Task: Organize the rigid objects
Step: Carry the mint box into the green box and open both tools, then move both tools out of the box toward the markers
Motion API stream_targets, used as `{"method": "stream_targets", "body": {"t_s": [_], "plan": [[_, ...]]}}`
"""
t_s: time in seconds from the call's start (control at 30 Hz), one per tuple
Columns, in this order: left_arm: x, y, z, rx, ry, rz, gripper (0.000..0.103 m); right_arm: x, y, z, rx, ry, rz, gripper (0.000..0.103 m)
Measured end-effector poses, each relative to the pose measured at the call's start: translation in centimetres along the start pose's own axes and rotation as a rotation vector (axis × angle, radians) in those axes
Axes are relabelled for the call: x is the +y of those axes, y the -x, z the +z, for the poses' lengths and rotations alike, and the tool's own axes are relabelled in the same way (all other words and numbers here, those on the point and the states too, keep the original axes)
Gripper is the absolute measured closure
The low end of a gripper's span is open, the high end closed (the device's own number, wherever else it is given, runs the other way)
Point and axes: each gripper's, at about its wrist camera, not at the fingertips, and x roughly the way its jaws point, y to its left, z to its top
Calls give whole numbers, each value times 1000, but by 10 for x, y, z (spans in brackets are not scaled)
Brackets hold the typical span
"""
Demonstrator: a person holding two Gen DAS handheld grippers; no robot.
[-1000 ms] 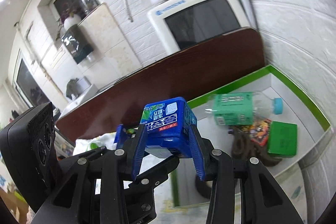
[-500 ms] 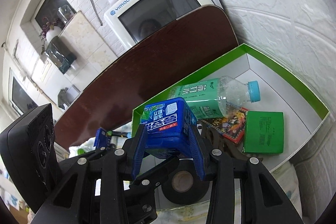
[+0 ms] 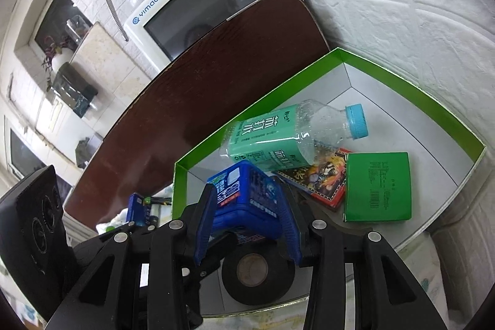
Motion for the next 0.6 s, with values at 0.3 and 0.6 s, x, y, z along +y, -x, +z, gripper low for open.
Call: {"method": "stream_targets", "body": {"t_s": [0.3, 0.6], "plan": [[14, 21, -8, -34, 25, 10, 67, 24, 3, -3, 0, 45, 9, 60], [49, 38, -25, -50, 102, 58, 67, 54, 1, -10, 11, 97, 26, 60]]}}
